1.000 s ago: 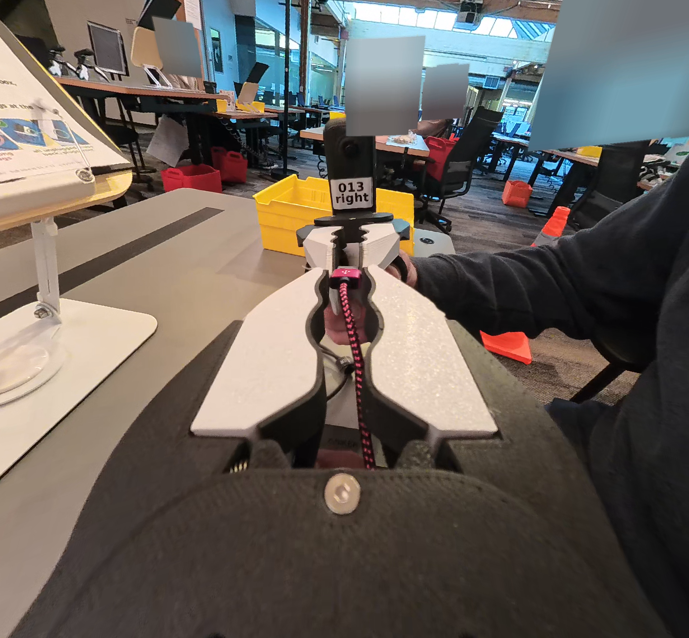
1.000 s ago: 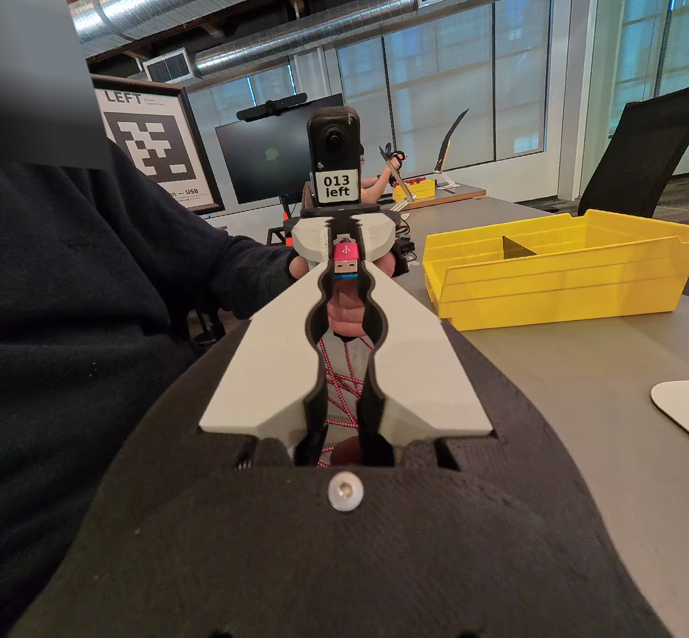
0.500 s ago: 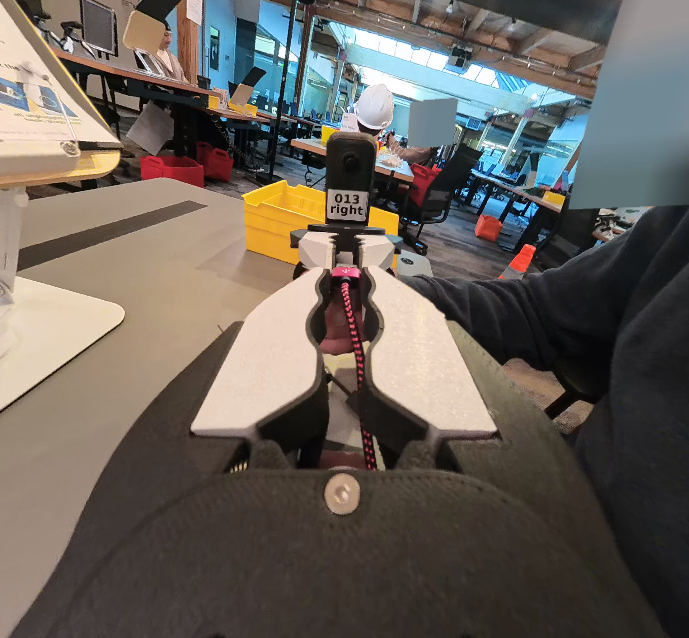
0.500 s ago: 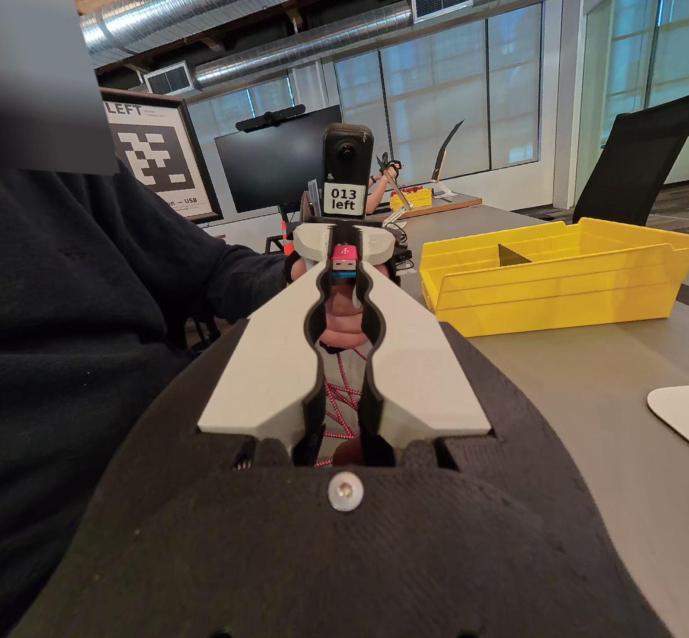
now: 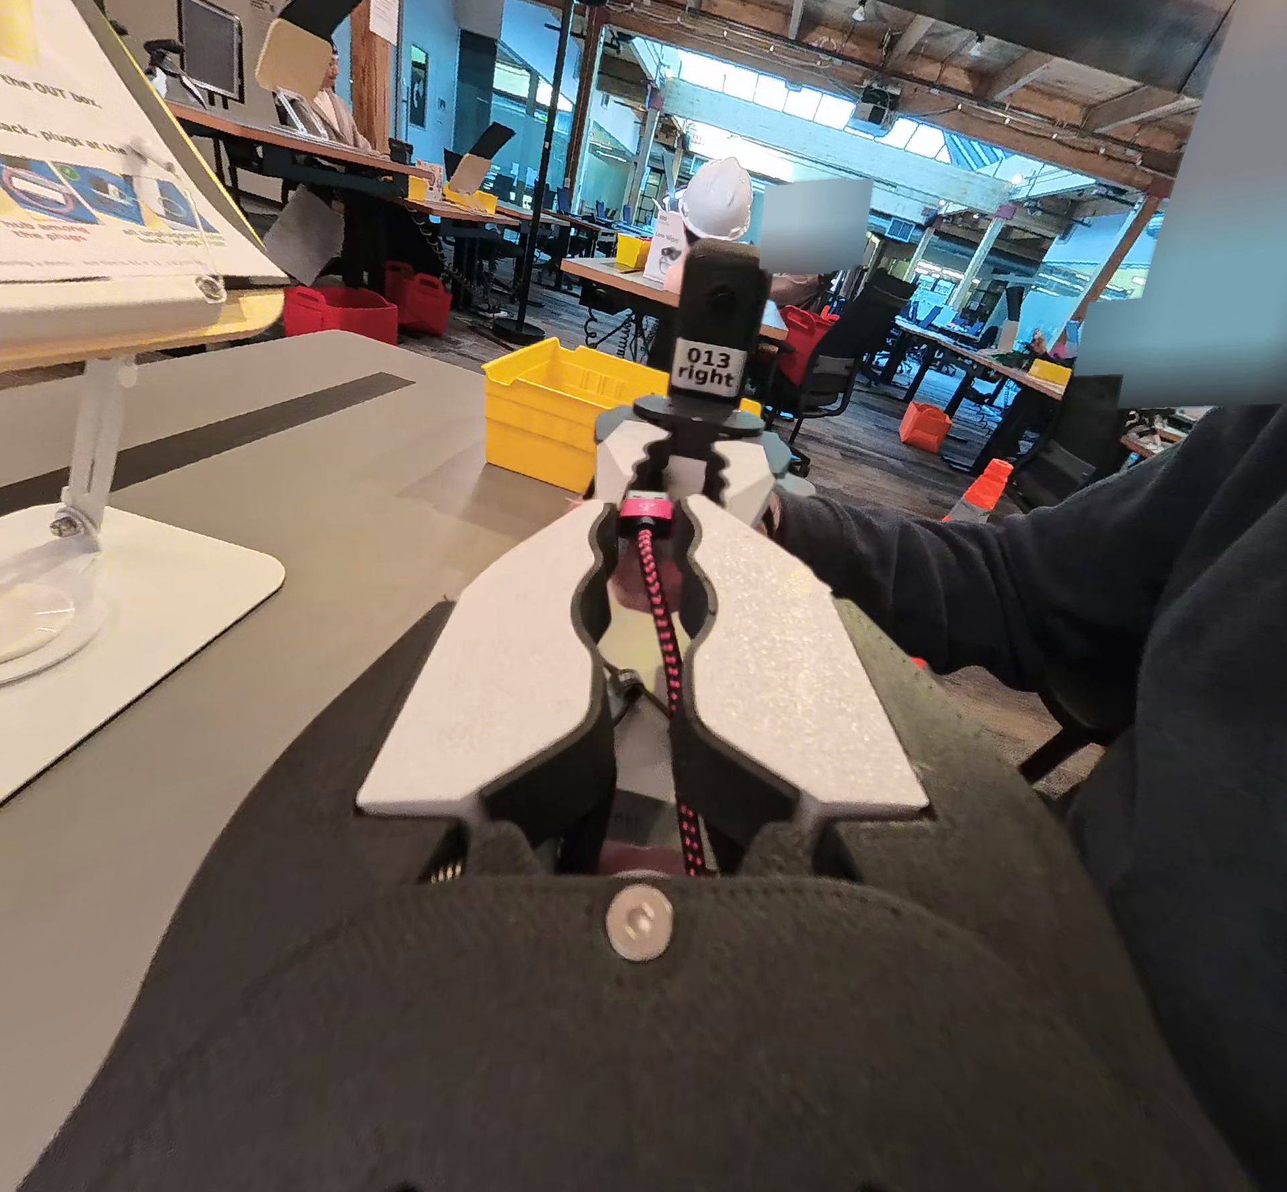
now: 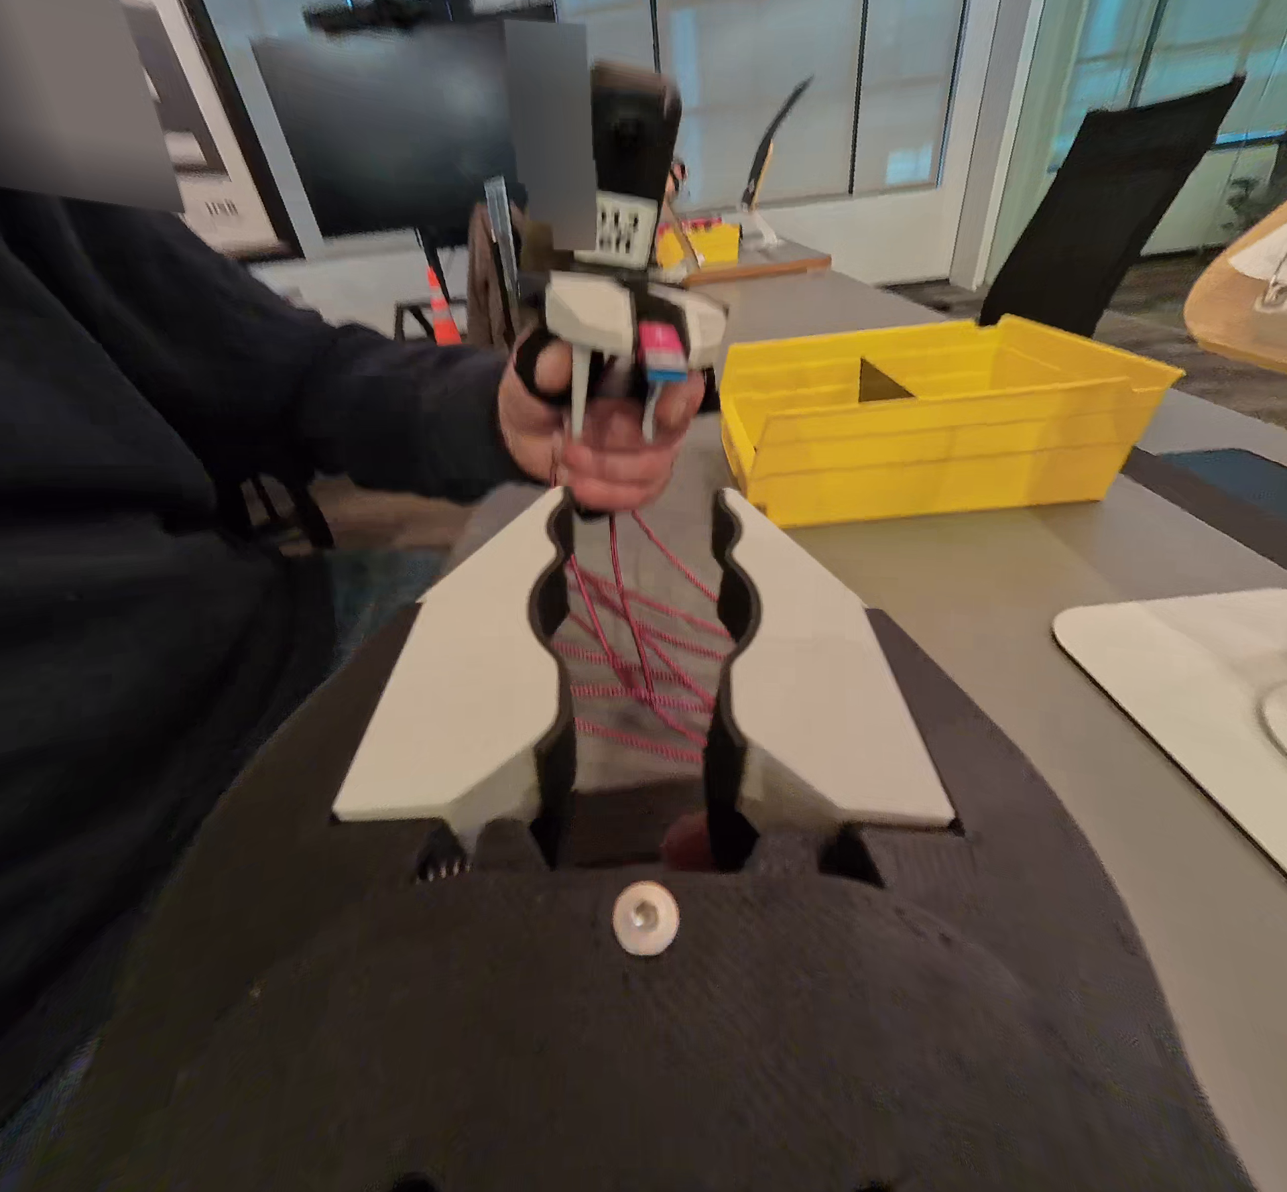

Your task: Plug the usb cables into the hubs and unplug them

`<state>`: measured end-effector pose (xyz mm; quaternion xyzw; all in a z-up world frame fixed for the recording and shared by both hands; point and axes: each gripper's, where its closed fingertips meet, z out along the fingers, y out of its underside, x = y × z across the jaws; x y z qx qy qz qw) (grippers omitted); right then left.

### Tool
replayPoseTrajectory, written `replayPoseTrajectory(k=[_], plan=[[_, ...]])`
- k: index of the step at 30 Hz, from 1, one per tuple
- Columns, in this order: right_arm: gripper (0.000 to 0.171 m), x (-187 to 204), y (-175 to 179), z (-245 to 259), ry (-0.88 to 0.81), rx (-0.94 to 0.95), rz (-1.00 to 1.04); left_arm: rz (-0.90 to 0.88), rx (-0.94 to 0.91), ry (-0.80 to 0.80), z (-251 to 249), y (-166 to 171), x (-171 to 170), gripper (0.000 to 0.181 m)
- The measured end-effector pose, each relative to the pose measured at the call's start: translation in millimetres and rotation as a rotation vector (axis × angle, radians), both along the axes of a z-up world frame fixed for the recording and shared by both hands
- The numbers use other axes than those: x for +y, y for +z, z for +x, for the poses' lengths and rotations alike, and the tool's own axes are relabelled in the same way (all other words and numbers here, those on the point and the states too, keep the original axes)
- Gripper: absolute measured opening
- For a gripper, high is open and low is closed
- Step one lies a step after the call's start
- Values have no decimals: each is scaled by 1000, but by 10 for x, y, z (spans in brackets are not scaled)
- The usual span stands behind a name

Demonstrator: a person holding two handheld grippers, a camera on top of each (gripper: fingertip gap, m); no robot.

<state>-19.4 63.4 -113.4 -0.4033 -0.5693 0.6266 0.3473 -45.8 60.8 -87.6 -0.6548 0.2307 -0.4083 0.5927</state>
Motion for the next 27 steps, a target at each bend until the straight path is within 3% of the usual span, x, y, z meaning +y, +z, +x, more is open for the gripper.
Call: replayPoseTrajectory(k=[7,10,18,27], plan=[[94,-123,-825,208,8,-348,301,-12,29,21,-156,-37,-106,15],[107,-177,-1218,251,26,-484,400,-17,36,29,-189,-57,-145,15],[112,-143,-1699,157,42,-653,511,-14,60,39,-194,-73,-166,15],[110,-83,-1681,100,70,-653,446,-26,65,42,-211,-136,-143,15]])
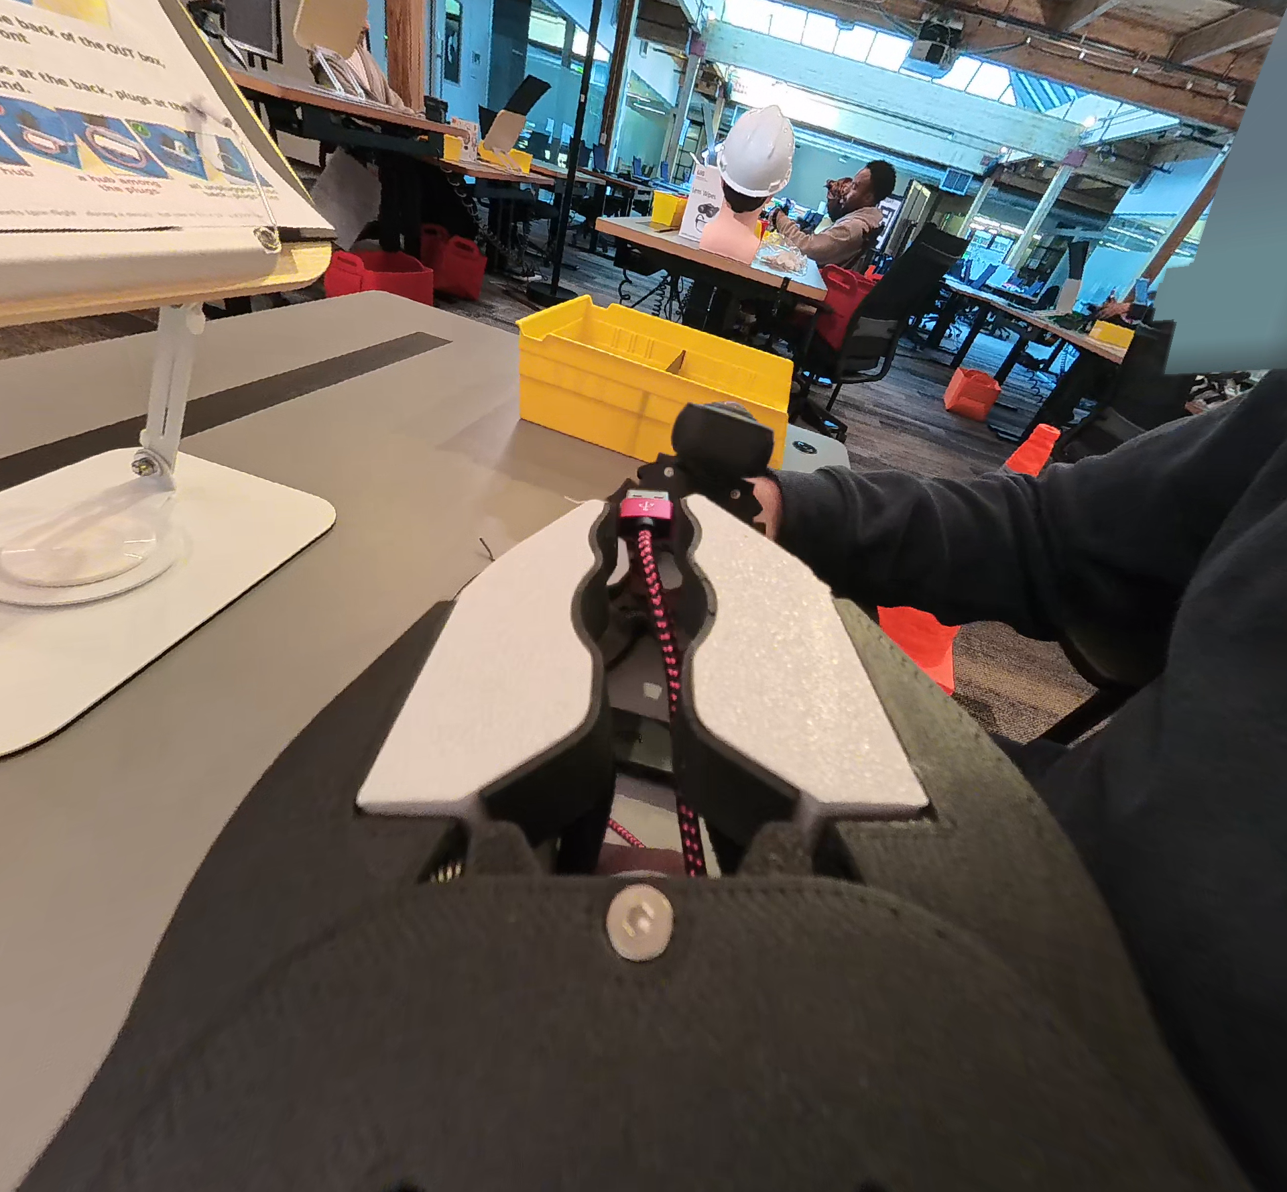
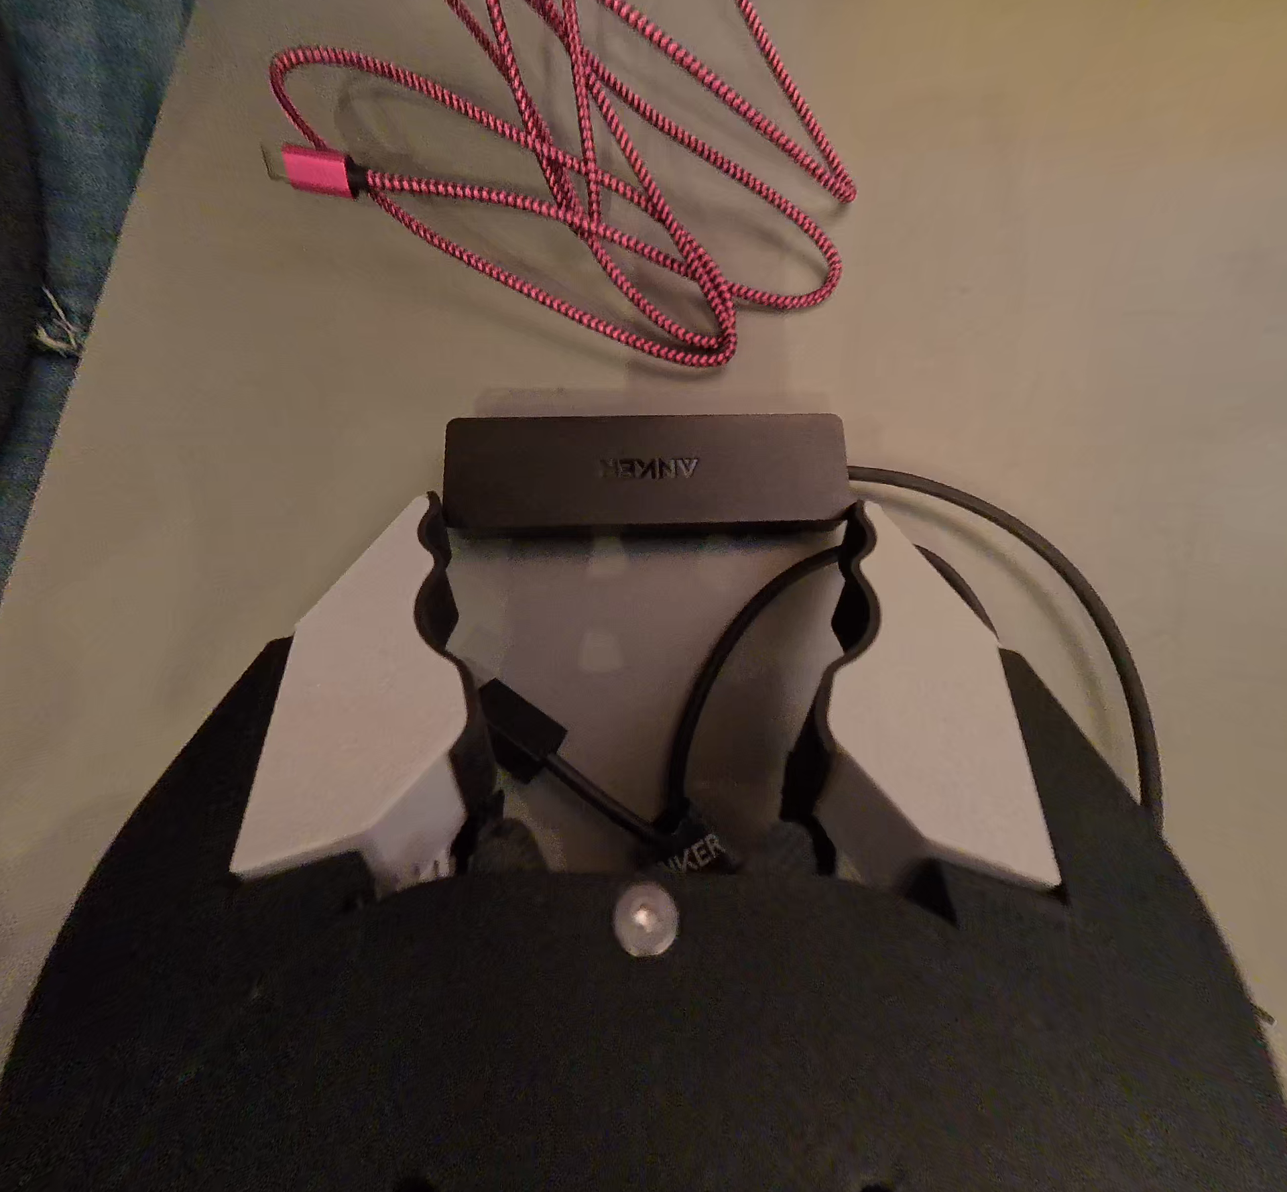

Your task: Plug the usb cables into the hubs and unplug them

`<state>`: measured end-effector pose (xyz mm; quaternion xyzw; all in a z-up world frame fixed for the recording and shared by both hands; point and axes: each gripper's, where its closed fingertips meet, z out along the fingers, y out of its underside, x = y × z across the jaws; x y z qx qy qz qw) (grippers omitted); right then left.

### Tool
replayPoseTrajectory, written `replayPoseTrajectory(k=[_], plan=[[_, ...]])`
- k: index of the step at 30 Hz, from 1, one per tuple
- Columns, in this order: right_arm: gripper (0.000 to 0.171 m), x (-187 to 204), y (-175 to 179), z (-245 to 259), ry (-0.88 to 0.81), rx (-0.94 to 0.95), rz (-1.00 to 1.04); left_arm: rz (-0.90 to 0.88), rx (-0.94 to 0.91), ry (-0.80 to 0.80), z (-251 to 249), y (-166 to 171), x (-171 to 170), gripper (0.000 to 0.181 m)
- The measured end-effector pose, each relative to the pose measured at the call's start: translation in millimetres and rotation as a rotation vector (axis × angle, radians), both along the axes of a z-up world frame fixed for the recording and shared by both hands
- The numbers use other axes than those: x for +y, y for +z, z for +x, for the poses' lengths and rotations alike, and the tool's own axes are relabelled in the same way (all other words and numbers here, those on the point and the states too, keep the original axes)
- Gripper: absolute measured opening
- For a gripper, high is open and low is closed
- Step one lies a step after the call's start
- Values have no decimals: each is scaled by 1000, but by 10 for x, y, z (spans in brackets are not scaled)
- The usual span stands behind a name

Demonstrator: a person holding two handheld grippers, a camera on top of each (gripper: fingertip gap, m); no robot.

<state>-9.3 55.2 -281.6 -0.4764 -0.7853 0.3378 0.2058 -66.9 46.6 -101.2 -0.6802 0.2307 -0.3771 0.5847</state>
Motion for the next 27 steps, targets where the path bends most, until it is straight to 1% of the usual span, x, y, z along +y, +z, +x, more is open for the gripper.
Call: replayPoseTrajectory(k=[6,15,22,27], plan=[[111,14,223,6,-14,78,-108,-8,5,8,-20,-30,16,15],[110,22,835,5,9,188,-202,-27,44,8,40,-108,35,15],[111,-31,1170,-19,44,174,-224,-20,115,8,114,-180,33,15],[111,-85,1293,-51,67,130,-204,-12,65,8,124,-126,31,15]])
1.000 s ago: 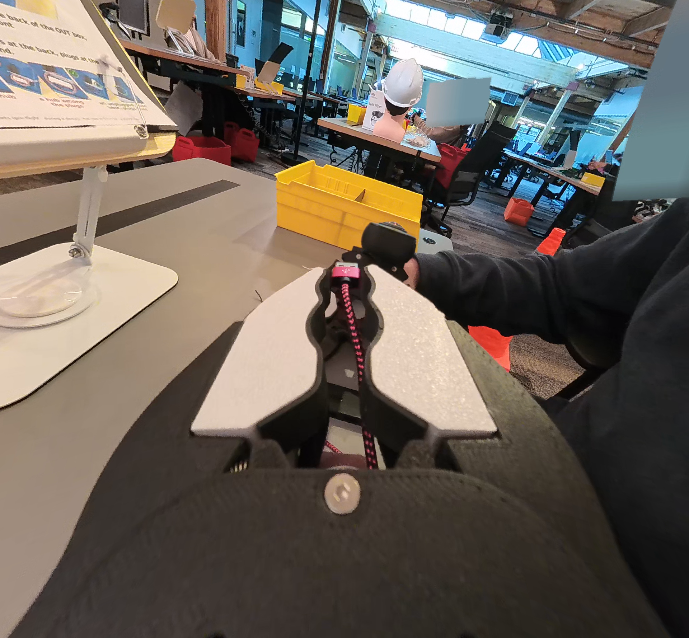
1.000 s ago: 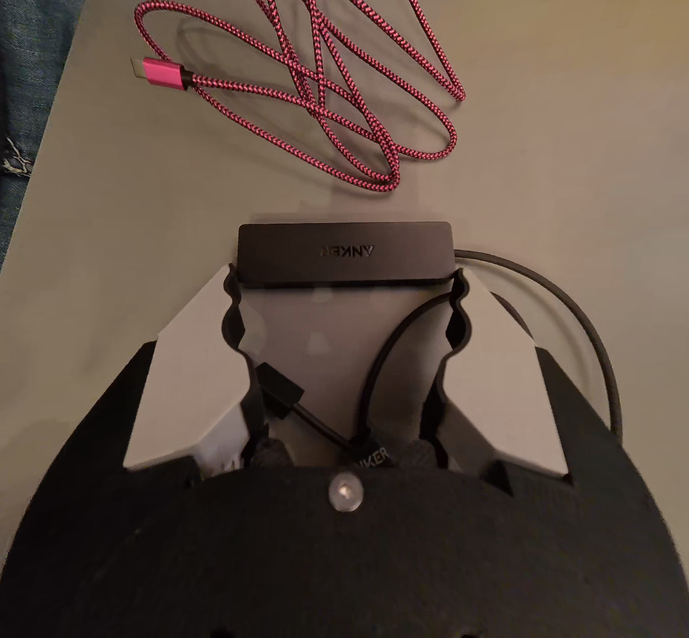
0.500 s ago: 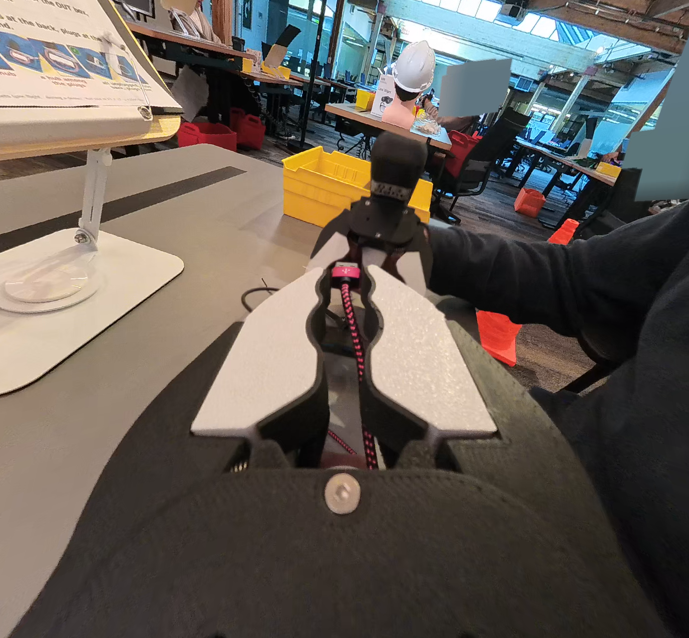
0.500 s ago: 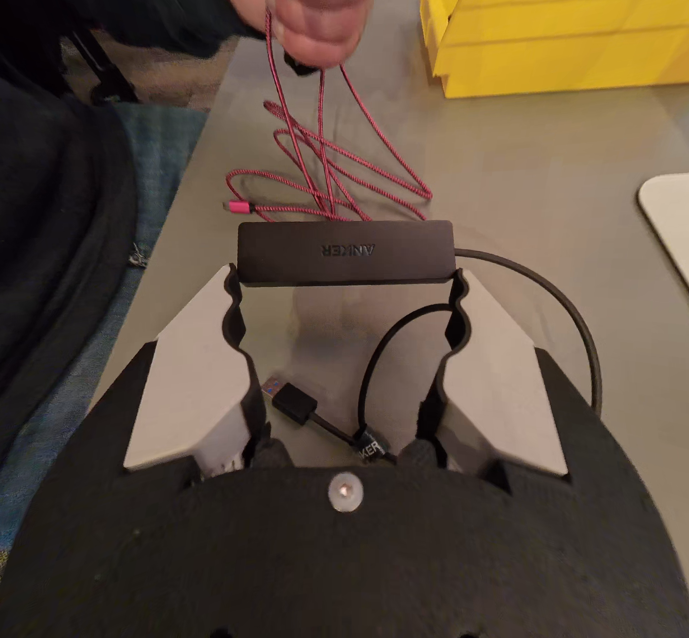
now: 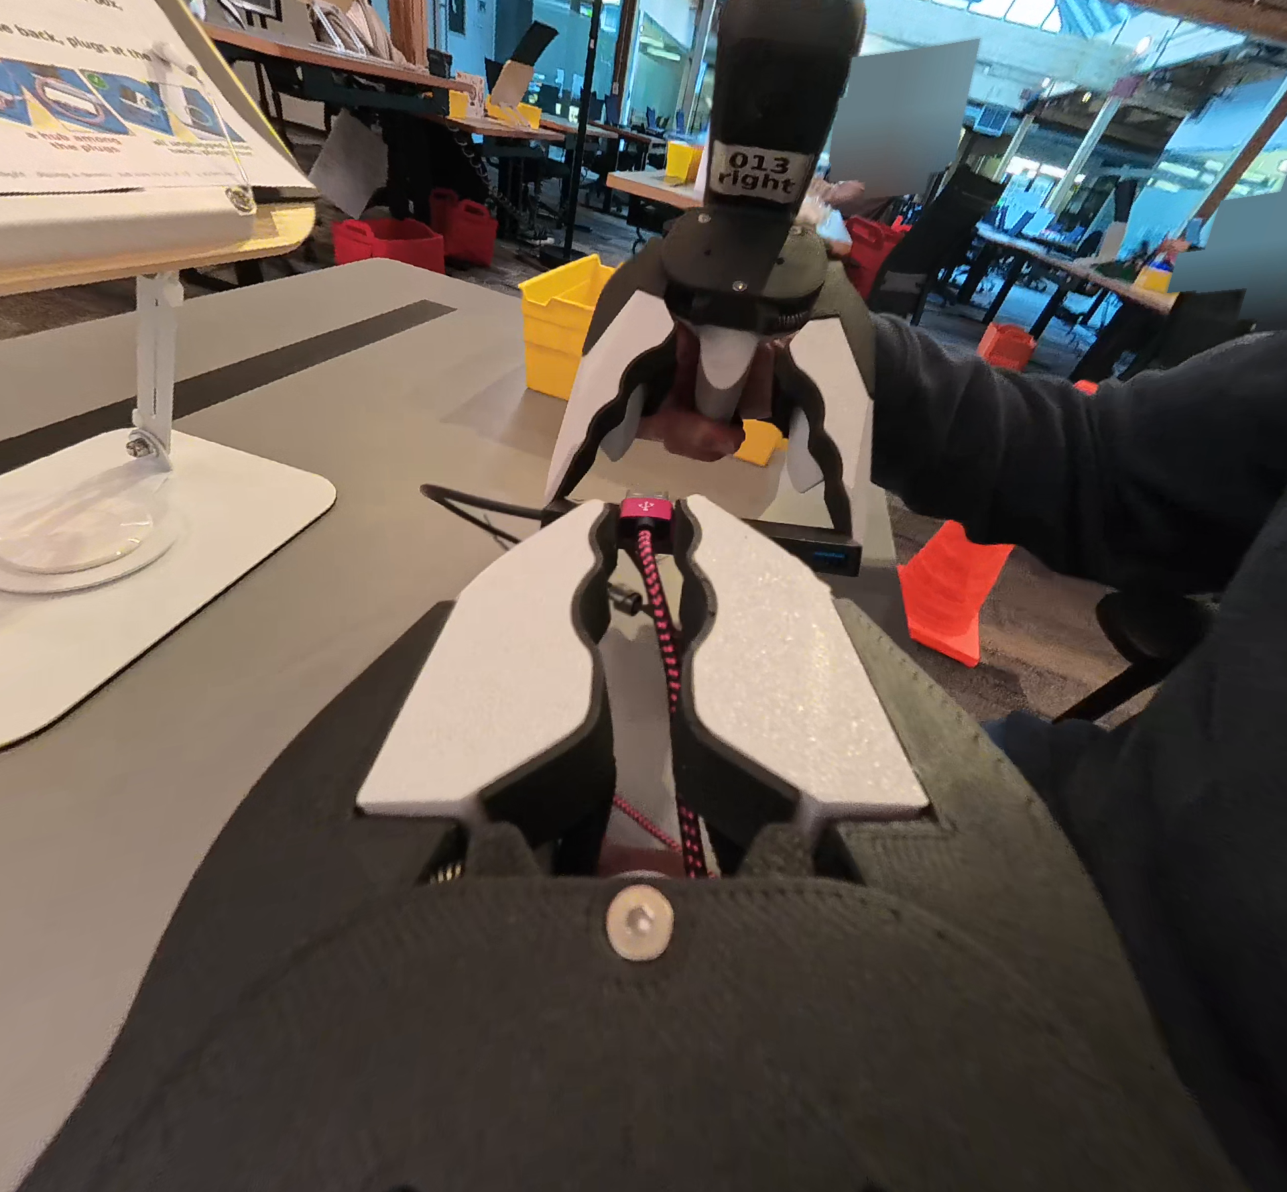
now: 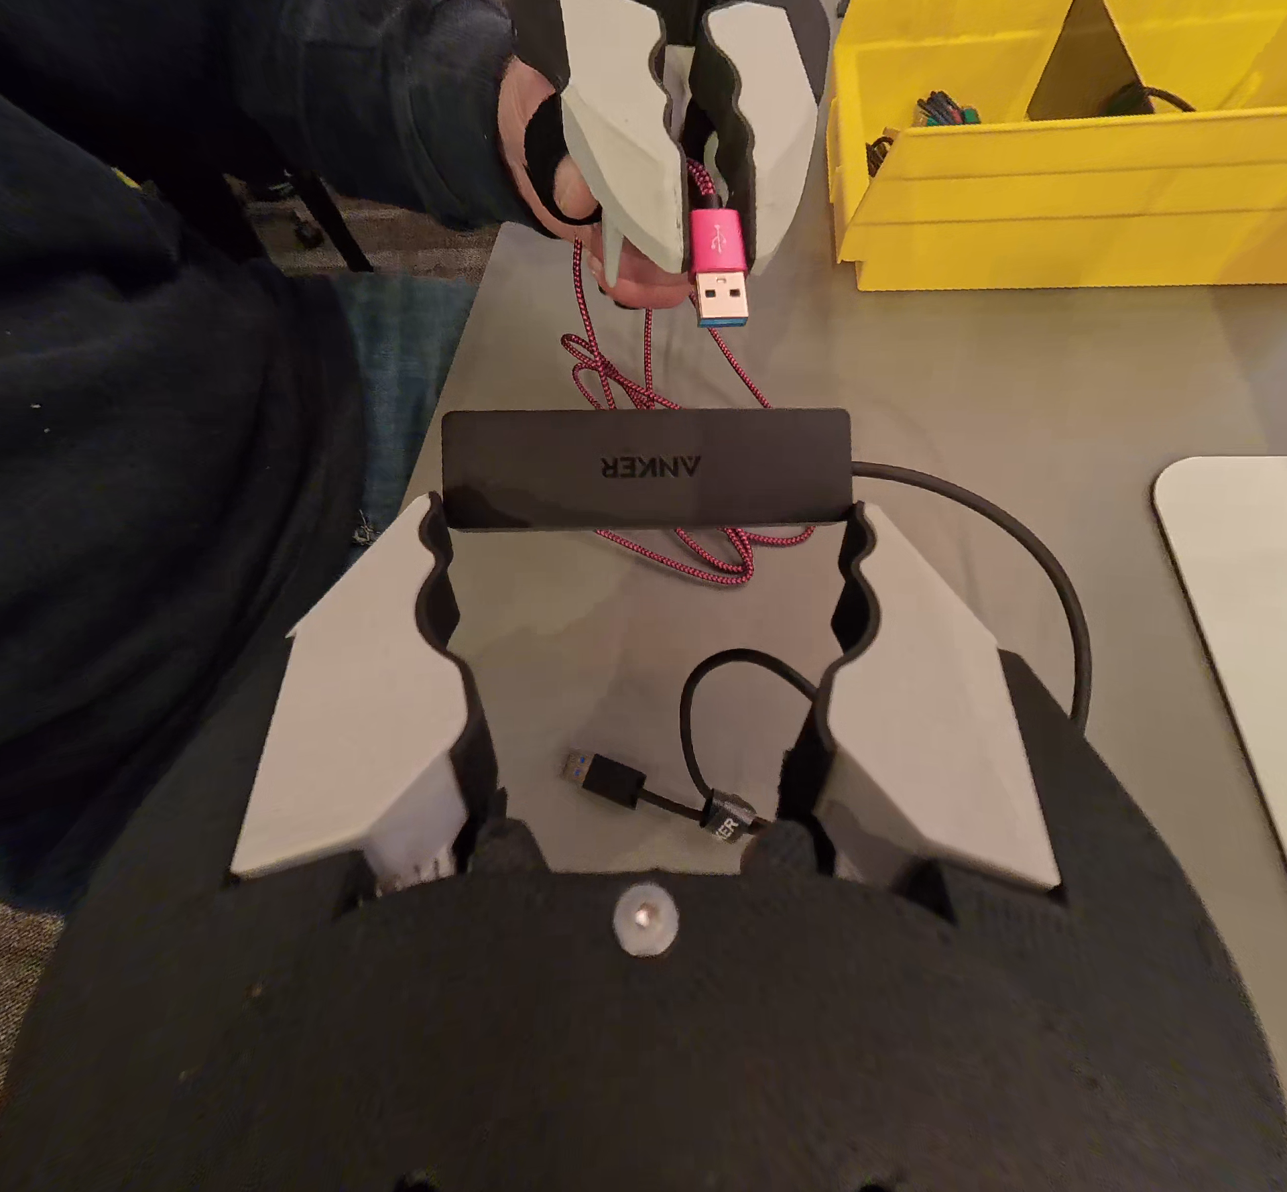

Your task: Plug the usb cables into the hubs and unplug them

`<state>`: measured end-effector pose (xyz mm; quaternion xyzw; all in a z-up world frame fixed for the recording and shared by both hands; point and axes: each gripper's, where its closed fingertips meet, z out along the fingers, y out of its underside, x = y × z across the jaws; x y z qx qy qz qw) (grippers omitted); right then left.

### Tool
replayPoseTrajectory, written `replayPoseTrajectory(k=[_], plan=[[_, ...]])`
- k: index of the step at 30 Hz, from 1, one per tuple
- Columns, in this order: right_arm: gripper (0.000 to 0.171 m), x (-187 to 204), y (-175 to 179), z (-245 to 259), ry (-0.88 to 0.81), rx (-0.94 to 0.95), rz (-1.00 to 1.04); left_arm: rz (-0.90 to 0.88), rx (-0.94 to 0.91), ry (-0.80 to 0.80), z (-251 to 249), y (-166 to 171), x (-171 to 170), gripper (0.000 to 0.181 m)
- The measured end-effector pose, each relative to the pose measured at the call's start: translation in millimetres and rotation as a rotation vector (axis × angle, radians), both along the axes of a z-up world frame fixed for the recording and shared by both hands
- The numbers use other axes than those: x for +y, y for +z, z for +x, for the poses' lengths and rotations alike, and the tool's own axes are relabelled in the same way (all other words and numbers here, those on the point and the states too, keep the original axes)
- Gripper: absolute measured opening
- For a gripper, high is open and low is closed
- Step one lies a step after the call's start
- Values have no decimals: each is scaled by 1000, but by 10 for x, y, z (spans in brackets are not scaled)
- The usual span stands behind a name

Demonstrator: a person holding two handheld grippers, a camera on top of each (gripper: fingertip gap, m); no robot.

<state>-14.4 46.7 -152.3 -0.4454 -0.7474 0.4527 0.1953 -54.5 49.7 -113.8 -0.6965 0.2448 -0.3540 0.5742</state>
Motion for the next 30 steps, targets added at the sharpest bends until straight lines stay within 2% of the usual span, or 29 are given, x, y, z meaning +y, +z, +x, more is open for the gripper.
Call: replayPoseTrajectory(k=[12,30], plan=[[110,-55,241,-75,30,2,21,28,-163,-92,2,176,-83,15],[110,-51,286,-73,40,10,11,34,-42,-46,31,82,-33,15]])
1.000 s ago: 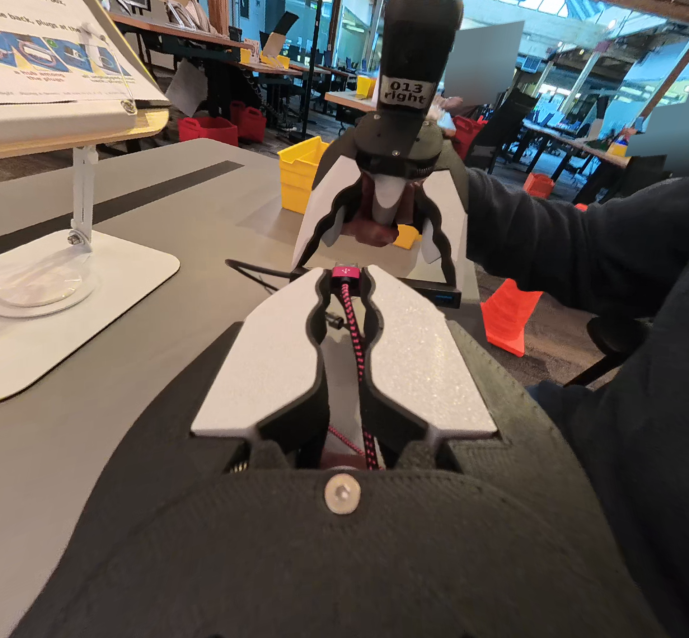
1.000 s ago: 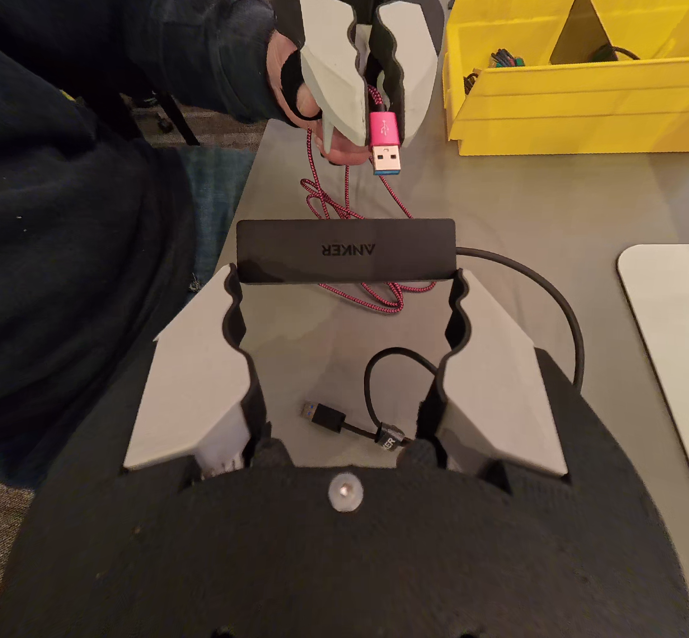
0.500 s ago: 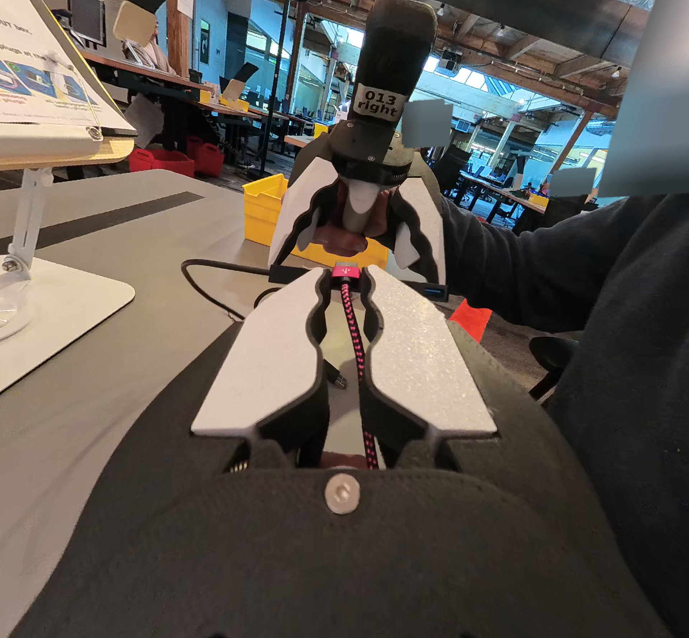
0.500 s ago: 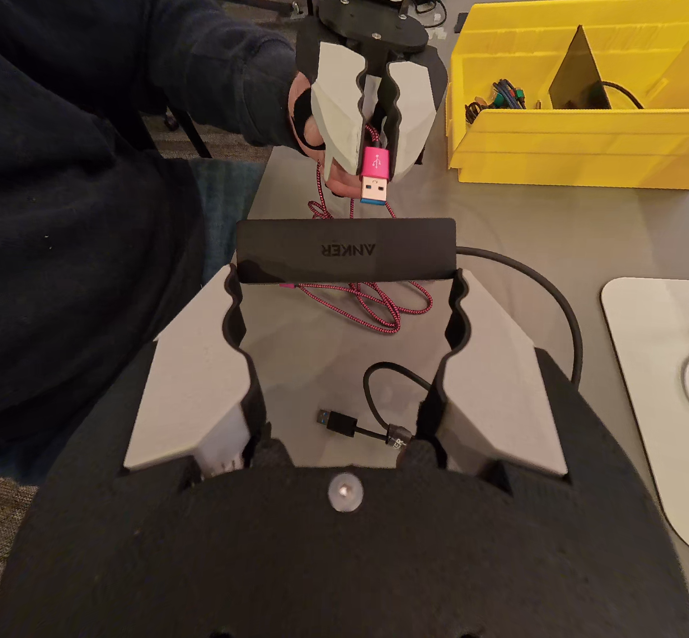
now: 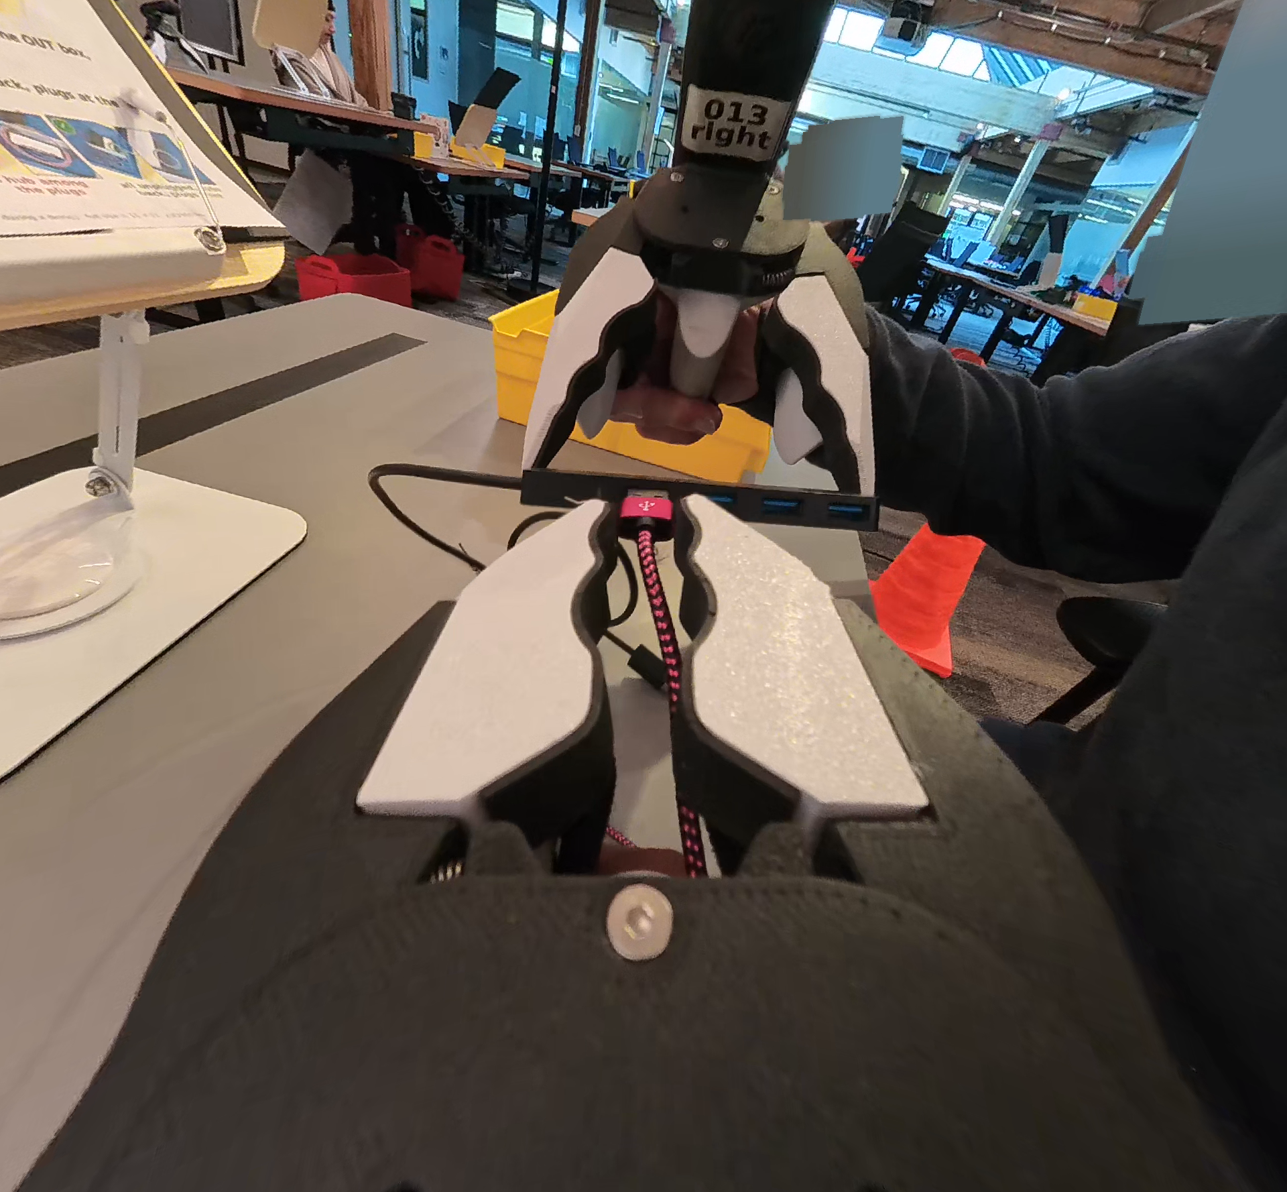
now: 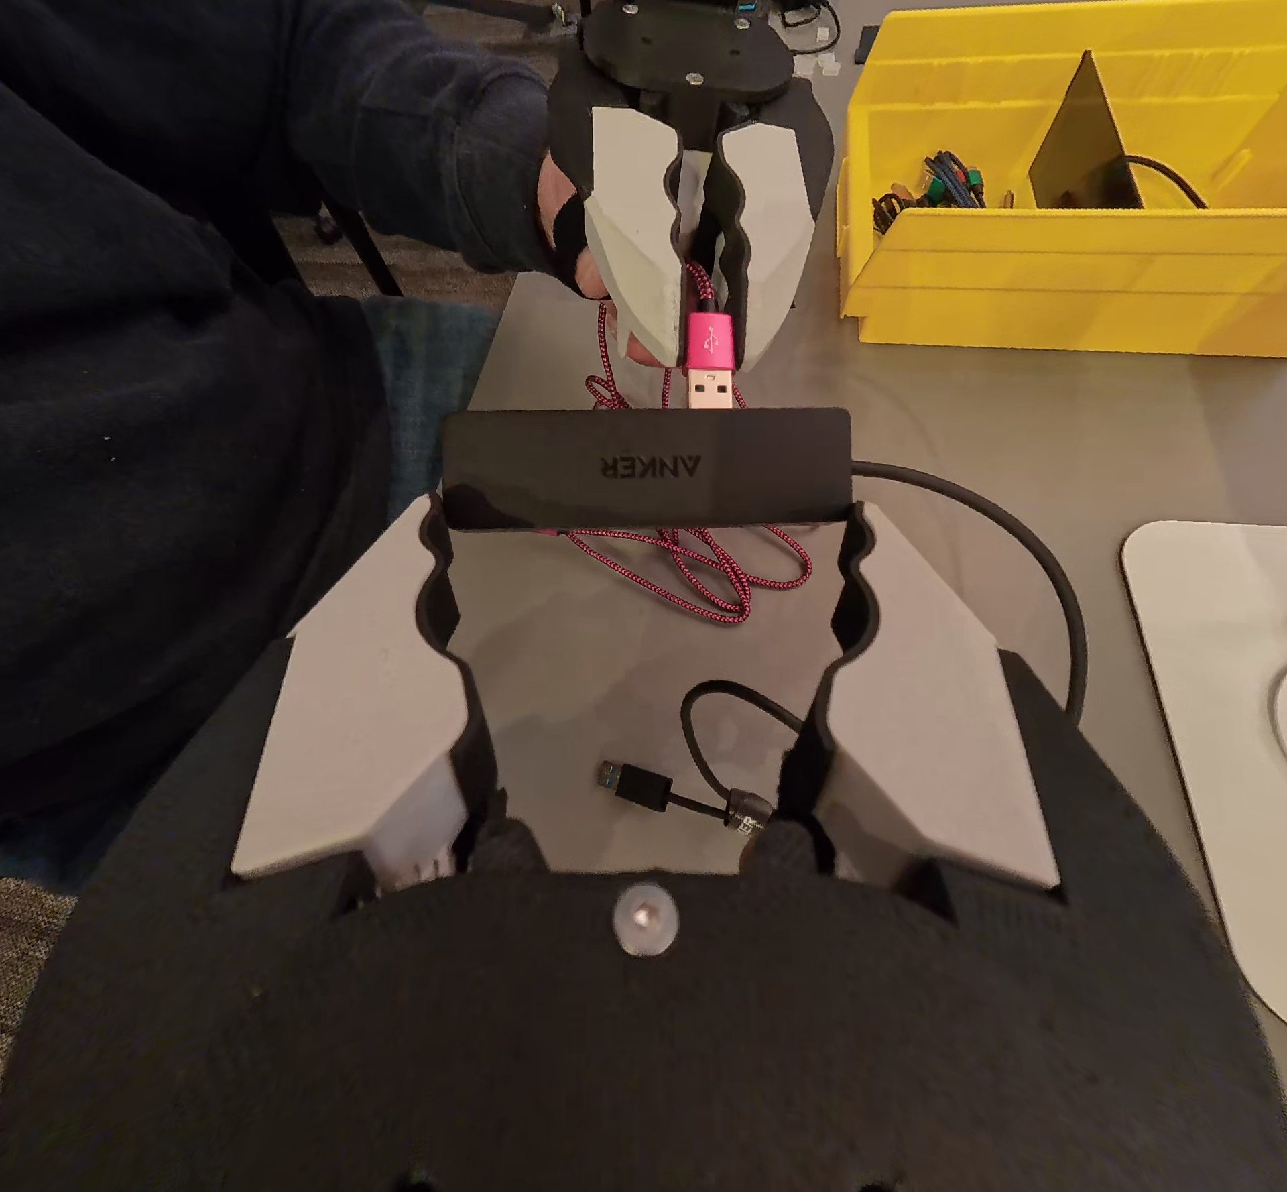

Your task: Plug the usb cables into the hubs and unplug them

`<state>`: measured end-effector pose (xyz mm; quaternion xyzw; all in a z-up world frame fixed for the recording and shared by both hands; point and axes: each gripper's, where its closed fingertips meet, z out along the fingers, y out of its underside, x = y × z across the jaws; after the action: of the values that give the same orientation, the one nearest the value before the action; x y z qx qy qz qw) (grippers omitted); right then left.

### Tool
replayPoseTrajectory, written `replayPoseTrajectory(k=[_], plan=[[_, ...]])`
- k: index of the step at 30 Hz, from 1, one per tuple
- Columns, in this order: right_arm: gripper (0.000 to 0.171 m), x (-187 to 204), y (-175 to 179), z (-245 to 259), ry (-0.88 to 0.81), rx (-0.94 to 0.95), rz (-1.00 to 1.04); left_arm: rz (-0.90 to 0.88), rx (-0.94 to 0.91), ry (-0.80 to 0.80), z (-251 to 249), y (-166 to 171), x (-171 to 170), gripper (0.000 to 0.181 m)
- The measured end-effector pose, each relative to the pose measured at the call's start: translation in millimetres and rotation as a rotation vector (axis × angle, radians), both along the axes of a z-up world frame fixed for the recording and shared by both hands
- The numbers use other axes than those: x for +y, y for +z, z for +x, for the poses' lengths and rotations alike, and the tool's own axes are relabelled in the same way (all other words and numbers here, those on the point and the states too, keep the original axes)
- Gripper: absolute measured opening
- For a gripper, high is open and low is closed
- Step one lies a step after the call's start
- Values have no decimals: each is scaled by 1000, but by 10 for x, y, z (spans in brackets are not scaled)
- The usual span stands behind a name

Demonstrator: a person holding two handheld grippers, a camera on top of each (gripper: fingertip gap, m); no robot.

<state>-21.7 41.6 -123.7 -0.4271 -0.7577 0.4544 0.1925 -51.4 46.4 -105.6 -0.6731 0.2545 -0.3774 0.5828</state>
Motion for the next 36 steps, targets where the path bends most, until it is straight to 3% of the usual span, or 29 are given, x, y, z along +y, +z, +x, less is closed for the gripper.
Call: replayPoseTrajectory(k=[9,36], plan=[[110,5,-7,-9,-5,-24,57,-6,66,17,25,-46,15,15],[110,-47,72,-26,-18,40,101,27,18,36,74,47,2,15]])
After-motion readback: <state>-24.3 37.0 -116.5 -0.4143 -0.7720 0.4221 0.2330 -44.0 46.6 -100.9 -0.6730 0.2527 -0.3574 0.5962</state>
